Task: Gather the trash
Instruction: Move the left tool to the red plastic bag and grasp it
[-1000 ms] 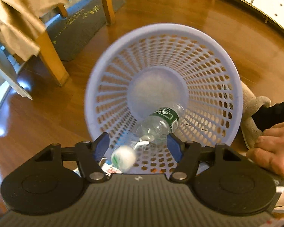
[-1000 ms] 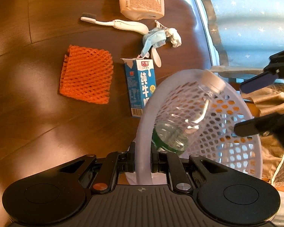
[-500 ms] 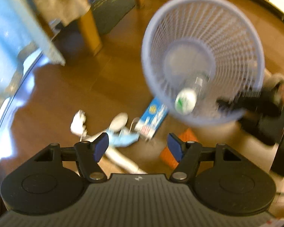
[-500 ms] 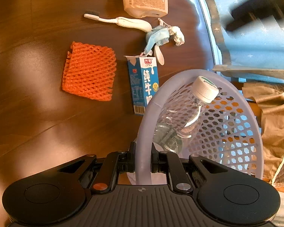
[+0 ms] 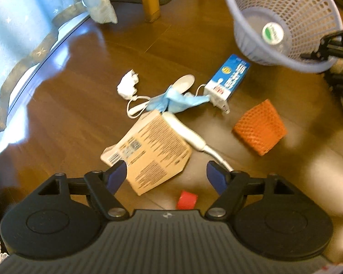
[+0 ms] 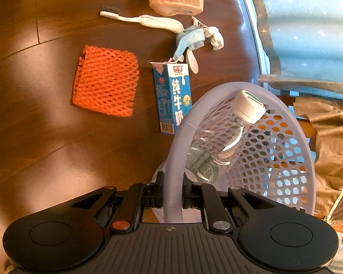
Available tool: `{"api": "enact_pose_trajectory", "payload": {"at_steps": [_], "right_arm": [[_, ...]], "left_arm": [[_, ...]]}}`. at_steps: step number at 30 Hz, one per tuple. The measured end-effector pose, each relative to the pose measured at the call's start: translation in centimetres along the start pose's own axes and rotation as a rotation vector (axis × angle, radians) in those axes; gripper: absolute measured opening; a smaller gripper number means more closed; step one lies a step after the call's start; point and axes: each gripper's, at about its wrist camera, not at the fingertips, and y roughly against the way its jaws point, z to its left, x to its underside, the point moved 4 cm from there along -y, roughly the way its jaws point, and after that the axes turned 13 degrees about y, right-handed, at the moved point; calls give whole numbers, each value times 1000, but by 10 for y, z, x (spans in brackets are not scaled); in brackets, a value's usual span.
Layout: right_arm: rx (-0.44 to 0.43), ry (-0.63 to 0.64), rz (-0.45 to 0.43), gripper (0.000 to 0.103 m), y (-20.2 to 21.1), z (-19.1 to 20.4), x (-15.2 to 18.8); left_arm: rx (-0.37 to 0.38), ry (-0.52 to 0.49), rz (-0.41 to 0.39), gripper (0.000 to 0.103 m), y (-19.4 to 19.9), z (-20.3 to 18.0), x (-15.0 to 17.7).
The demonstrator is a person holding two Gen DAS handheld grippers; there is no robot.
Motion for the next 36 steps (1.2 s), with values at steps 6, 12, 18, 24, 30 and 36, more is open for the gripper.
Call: {"api": "enact_pose_trajectory", "payload": {"at_steps": [6,12,18,24,30,36], "right_arm": [[-26,-12,15,9,0,-9,2],[-33,9,21,9,-1,-8,-4],[-39,22,25,9,-1,-12,-9],[-57,71,34,9,-2,-12,-7],[-78,51,54,6,-11,-15,-1],[-89,60,47,3,-14,-13,-2]], "left_arm": [[-24,61,-6,79,-12,45,29],[-78,178,57,79,-30,92,77],[-78,291,99,78,-45,116,113],[-70,416,108,71,-54,131,129],[-29,528,119,64,-67,138,136],[-39,520,133,44,-74,135,134]]}}
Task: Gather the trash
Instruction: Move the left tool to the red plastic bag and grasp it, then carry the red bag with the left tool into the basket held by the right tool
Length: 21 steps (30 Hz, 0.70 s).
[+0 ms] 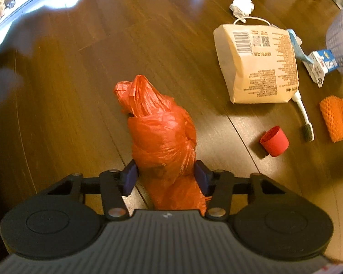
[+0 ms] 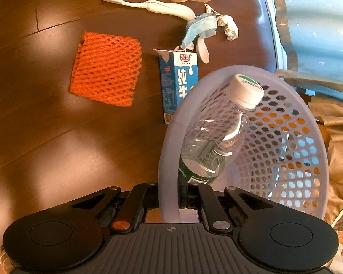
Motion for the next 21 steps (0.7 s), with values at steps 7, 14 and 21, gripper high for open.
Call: {"api": "enact_pose_trajectory", "payload": {"at_steps": [7,14,21], "right_arm": [[-1,-19,-2,3,3,-5,2],[0,-8,-7,3,5,-1,2],[-1,-2,-15,3,7,-3,1]], "left_arm": [[-30,-69,20,23,7,-11,1],[-17,-119,13,21,37,-26,-5],[19,-203,-18,21,85,-65,-24]]}}
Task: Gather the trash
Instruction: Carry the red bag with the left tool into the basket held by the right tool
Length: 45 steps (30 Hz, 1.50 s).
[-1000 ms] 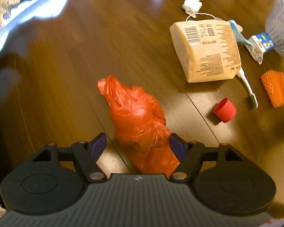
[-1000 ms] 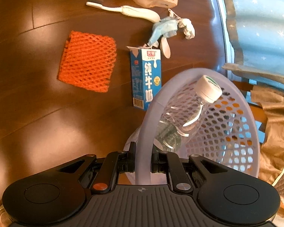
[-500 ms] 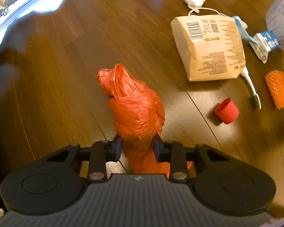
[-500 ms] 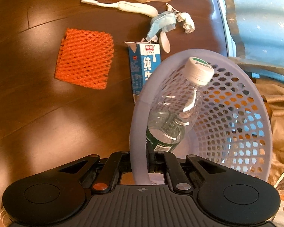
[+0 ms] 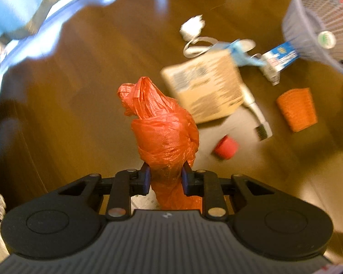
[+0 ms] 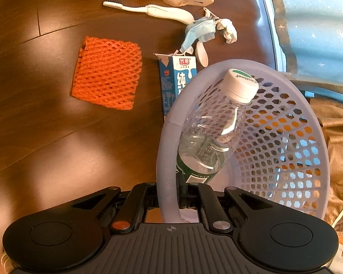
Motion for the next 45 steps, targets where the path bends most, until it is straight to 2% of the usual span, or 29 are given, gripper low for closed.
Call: {"api": "enact_pose_trajectory", "payload": {"at_steps": [9,16,22,26,31,33,35,40,45], "right_arm": [[-1,20,-21,3,9,4,1],[-4,39,-34,3,12,8,2],[-5,39,-42,3,15,8,2],[-5,41,-46,3,15,9,1],[-3,41,-52,2,15,11,3],[-4,38,-54,2,15,11,3],[-6,28,-56,2,15,9,3],[-9,0,-58,3,15,4,5],[-11,-4,-60,3,15,4,5]], "left_arm": [[73,-208,-91,21,71,-93,-53],[132,-424,-128,21,96,-177,-79],[141,-605,-136,21,89,-235,-85],[153,-691,-124,21,78,-263,-95],[134,-820,-125,22,65,-294,-103],[111,-870,-142,25,61,-305,-108],[102,-881,-183,34,57,-313,-117],[157,-757,-228,35,63,-314,-135],[156,-669,-239,35,70,-288,-133]]}}
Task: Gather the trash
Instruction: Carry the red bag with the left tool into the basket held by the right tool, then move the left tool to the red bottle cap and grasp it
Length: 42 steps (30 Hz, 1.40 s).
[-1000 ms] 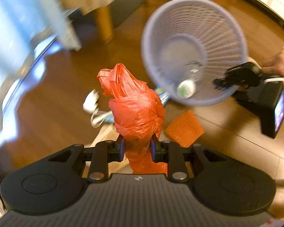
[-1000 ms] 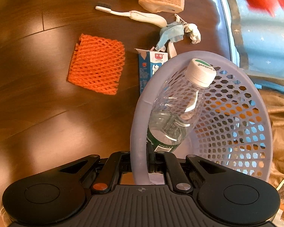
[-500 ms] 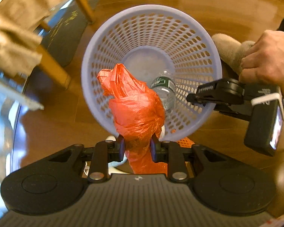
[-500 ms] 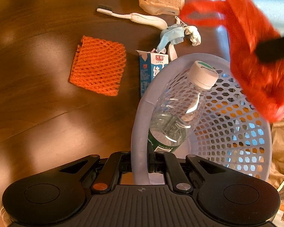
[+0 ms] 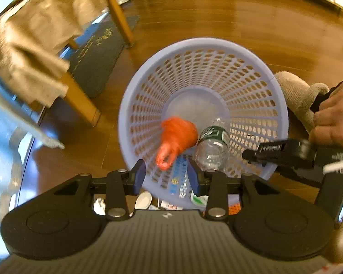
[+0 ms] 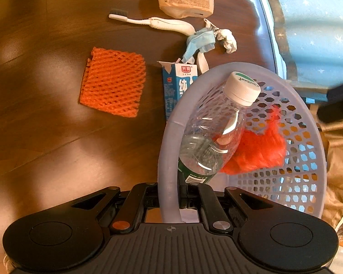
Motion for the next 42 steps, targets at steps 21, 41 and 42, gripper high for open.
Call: {"api": "enact_pose_trajectory", "payload": {"at_steps": [21,41,42], "right_arm": [[2,8,7,3,1,-1,-3],[-43,-4,20,3,8,-12,-3],[-43,3,21,3,8,-12,-4]], "left_arm": [[-89,273,55,41,21,84,166],[-18,200,155,41,-54,57,277],[-18,202,158,41,-56,57,278]]}}
